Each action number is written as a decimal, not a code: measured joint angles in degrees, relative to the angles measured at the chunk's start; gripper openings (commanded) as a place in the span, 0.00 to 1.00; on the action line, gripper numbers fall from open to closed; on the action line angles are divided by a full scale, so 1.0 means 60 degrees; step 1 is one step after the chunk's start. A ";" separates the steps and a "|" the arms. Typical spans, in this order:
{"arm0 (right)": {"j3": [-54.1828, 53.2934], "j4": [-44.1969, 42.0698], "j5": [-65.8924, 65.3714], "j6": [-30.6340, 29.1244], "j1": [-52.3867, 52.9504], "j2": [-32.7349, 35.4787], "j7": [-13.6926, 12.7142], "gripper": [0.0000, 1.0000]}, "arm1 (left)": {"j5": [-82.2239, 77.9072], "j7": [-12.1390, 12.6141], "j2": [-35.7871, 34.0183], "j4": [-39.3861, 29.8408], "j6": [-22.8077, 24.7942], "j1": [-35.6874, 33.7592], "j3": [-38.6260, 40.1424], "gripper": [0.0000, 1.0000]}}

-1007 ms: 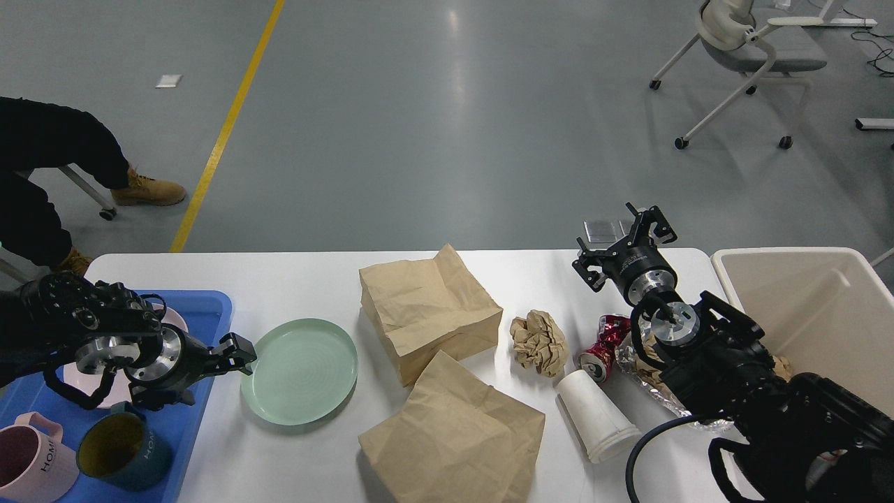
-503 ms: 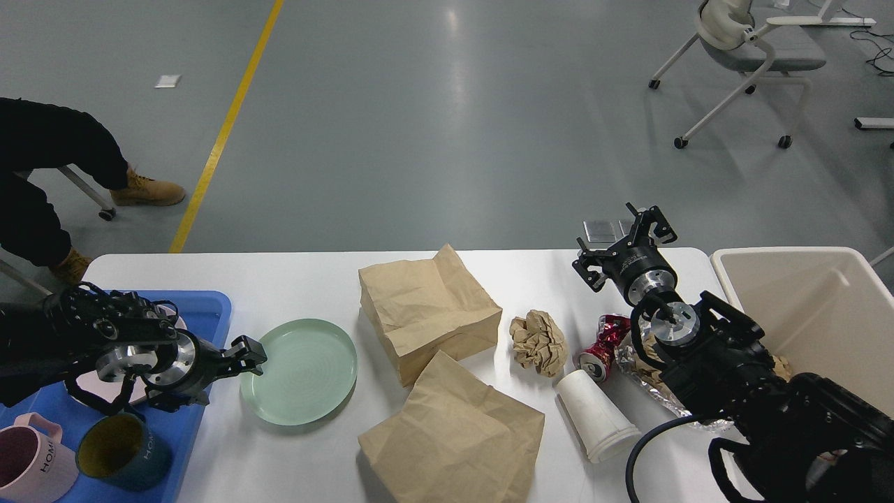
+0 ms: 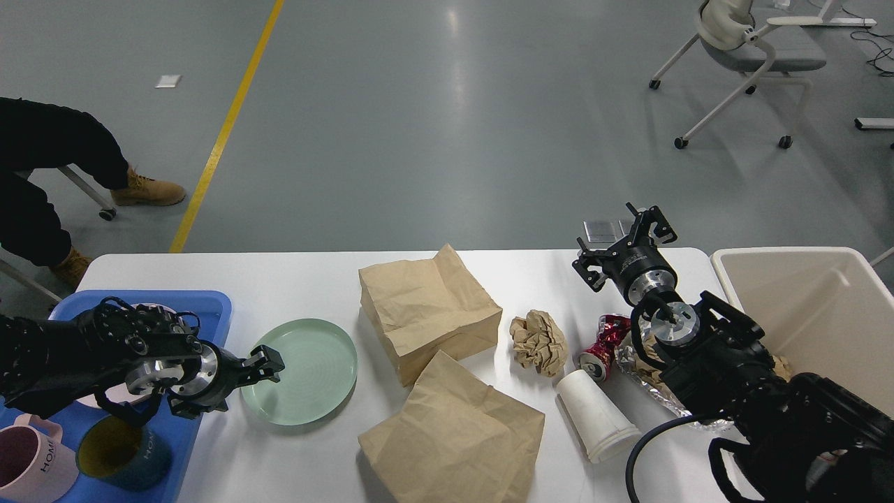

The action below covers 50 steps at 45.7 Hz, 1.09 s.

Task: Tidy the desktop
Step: 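Grasp the rim of the pale green plate with the left gripper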

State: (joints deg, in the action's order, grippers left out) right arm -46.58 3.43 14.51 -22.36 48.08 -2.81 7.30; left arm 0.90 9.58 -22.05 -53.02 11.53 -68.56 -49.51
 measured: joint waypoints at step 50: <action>0.0000 0.0000 0.0000 0.0005 0.0000 0.0000 0.0000 1.00 | -0.0150 0.0474 0.0101 0.0283 0.0437 0.0275 0.0269 0.17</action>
State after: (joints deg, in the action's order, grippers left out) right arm -46.58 3.43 14.51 -22.32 48.08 -2.81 7.29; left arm 0.01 12.43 -21.44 -51.33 14.16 -66.91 -47.90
